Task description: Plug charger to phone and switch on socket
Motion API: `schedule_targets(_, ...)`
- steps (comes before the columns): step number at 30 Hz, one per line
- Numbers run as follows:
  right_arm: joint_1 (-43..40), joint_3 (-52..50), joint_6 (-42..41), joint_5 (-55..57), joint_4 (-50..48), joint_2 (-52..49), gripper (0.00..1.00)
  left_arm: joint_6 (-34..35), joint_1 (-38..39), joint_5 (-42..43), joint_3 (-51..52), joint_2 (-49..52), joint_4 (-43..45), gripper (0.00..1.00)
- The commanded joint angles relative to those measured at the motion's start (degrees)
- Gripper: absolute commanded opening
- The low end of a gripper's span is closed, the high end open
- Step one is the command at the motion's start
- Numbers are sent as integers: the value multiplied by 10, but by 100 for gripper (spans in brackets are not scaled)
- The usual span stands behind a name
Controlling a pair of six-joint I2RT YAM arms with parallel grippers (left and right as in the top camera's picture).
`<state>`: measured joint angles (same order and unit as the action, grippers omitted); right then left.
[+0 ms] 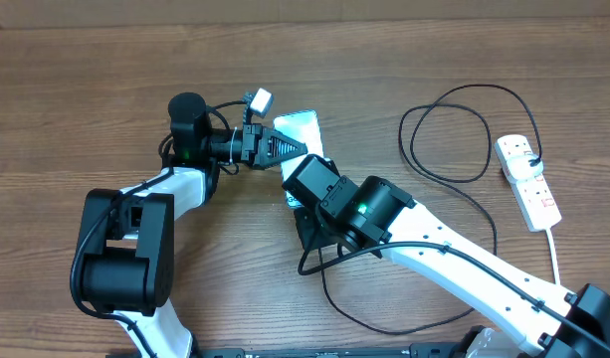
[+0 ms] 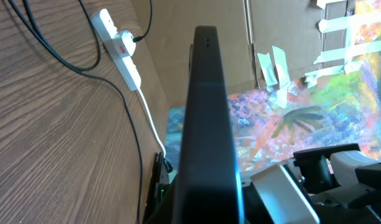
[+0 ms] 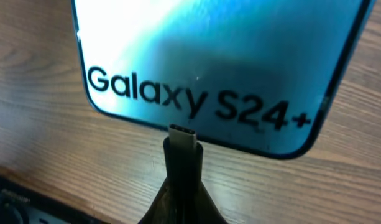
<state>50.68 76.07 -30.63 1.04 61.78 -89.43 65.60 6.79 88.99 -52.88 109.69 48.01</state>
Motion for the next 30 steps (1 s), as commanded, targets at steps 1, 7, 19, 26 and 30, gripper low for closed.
schedule_targets(1, -2, 14, 5, -22, 2, 3, 4, -13, 3, 15, -5, -5, 2, 4)
schedule_targets(7, -2, 11, 5, -40, 4, 0, 4, -8, 3, 10, -5, -5, 2, 4)
schedule_targets(19, -2, 10, 0, -42, 15, -1, 4, 33, 3, 0, -5, -5, 2, 4)
schedule_targets(26, -2, 10, 0, -42, 18, -2, 4, 64, 3, 0, -5, -5, 2, 4)
schedule_targets(30, -2, 10, 0, -42, 17, -2, 4, 67, 3, 0, -5, -5, 2, 4)
